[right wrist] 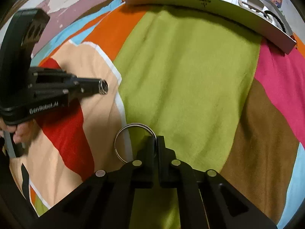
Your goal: Organize jewelry
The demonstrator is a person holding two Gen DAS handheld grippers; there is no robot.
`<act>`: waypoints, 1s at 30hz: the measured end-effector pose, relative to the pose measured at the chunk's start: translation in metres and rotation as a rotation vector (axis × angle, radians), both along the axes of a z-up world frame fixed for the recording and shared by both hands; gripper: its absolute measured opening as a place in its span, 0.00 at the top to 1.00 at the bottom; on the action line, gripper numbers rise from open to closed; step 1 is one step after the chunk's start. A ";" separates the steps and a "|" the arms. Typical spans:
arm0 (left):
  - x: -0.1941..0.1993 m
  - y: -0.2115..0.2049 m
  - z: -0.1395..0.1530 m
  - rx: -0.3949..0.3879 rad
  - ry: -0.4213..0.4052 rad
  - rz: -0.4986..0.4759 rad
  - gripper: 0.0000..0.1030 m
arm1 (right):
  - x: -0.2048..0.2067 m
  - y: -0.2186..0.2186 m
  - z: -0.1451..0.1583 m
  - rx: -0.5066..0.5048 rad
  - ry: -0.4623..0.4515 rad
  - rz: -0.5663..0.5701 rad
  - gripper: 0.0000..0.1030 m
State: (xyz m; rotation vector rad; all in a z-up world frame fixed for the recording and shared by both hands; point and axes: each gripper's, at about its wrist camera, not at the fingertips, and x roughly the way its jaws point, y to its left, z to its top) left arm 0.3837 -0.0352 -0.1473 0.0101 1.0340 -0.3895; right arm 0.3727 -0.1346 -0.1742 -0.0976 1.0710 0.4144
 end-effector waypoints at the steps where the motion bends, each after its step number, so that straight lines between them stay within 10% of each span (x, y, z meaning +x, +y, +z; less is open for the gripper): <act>1: -0.001 0.001 0.001 -0.006 -0.005 0.003 0.99 | 0.000 -0.001 0.002 0.011 -0.007 -0.006 0.97; 19: -0.008 0.012 0.016 -0.086 -0.031 0.025 0.98 | 0.008 -0.034 0.034 0.114 -0.155 -0.091 0.97; 30: -0.006 0.001 0.006 -0.057 -0.034 -0.013 0.78 | 0.007 -0.039 0.030 0.116 -0.144 -0.110 0.97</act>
